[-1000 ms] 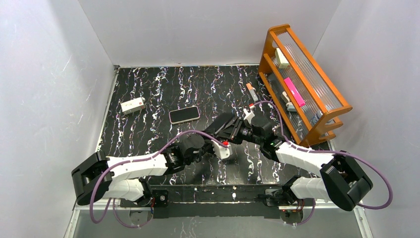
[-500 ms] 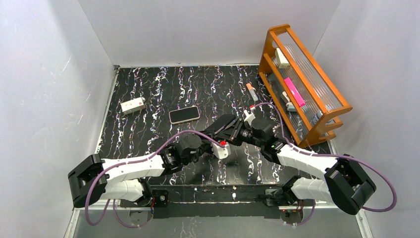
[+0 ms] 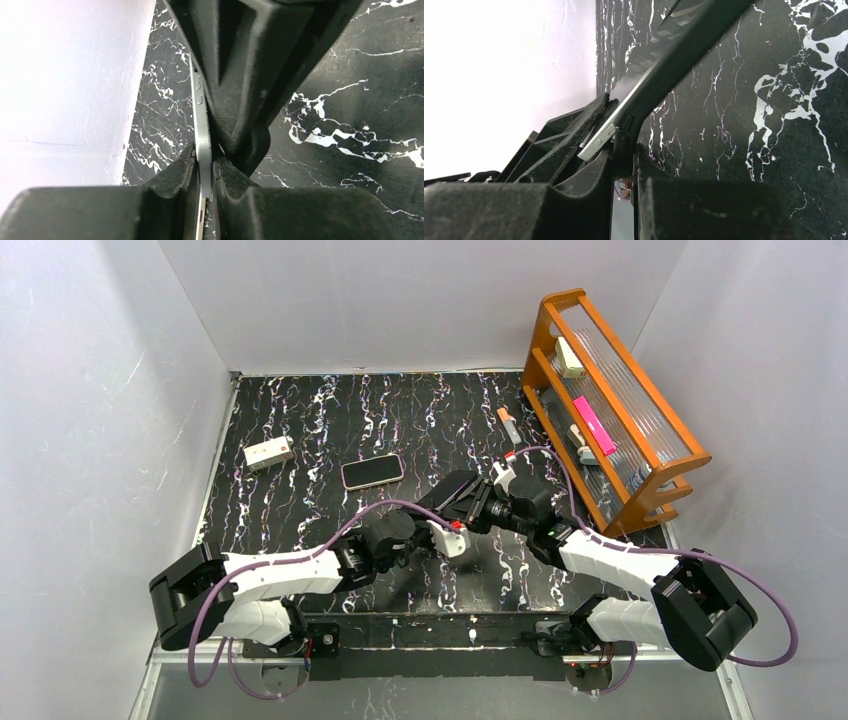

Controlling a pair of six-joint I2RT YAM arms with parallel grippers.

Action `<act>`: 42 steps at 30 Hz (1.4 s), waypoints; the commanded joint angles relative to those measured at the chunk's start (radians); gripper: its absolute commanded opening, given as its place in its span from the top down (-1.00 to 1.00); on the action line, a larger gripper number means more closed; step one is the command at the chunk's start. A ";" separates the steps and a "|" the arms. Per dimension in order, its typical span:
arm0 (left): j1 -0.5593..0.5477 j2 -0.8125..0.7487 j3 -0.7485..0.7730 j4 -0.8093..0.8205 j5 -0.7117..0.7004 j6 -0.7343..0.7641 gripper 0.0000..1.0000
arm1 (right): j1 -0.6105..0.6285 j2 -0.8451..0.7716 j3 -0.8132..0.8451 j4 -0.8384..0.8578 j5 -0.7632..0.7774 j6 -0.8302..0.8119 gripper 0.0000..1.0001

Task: Take the phone out of the phone case
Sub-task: Remove the phone case from the phone.

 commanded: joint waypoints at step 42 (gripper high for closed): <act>0.007 -0.168 0.084 -0.182 -0.202 -0.211 1.00 | -0.147 0.181 0.116 -0.074 0.182 -0.337 0.97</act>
